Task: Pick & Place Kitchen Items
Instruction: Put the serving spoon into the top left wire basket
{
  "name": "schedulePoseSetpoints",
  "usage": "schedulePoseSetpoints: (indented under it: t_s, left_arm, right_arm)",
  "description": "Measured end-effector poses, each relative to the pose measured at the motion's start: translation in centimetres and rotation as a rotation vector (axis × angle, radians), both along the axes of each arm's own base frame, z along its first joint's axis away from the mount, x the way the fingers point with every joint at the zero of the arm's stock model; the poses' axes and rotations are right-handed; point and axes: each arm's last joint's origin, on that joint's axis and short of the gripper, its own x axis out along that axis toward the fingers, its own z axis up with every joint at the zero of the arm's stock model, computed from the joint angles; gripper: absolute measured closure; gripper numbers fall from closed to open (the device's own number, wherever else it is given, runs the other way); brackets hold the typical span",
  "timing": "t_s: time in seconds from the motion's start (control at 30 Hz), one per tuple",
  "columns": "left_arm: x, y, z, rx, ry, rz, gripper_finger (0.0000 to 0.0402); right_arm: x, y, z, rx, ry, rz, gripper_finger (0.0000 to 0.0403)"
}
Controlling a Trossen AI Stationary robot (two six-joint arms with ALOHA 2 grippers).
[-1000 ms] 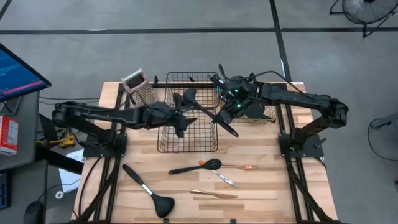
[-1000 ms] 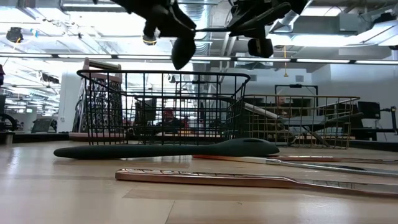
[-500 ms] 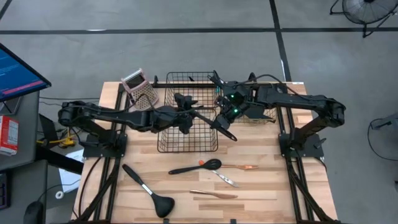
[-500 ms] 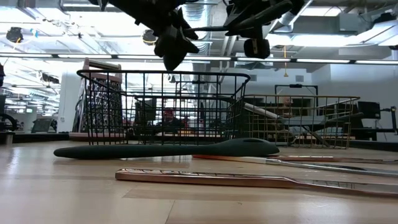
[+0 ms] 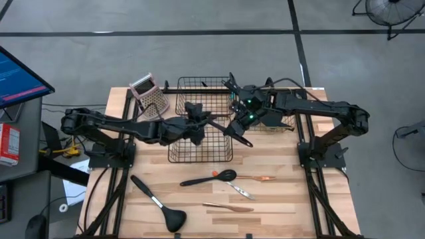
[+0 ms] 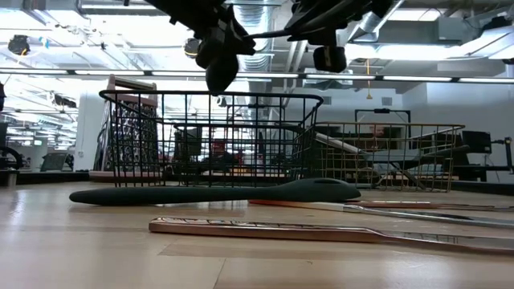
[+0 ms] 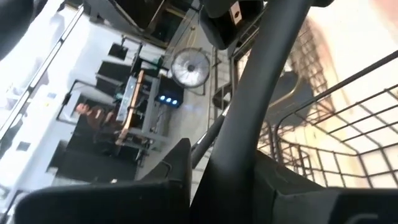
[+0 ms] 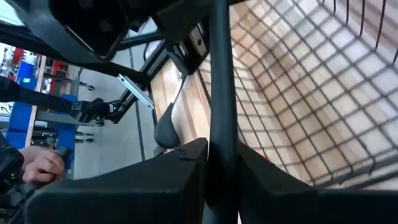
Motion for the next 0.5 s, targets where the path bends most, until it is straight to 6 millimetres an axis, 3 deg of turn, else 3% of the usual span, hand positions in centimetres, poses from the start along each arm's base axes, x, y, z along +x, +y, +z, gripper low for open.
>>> schedulePoseSetpoints:
  t_s: [0.2, 0.5]
  left_arm:
    - [-0.1, 0.2, 0.2, 0.006, -0.019, 0.059, 0.0365]
    - [-0.2, 0.2, 0.9, -0.014, -0.082, 0.068, 0.0393]
  right_arm:
    - [0.7, -0.2, 1.1, -0.016, -0.141, 0.022, 0.0315]
    - [0.6, -1.2, 5.2, -0.129, -0.277, 0.043, 0.0223]
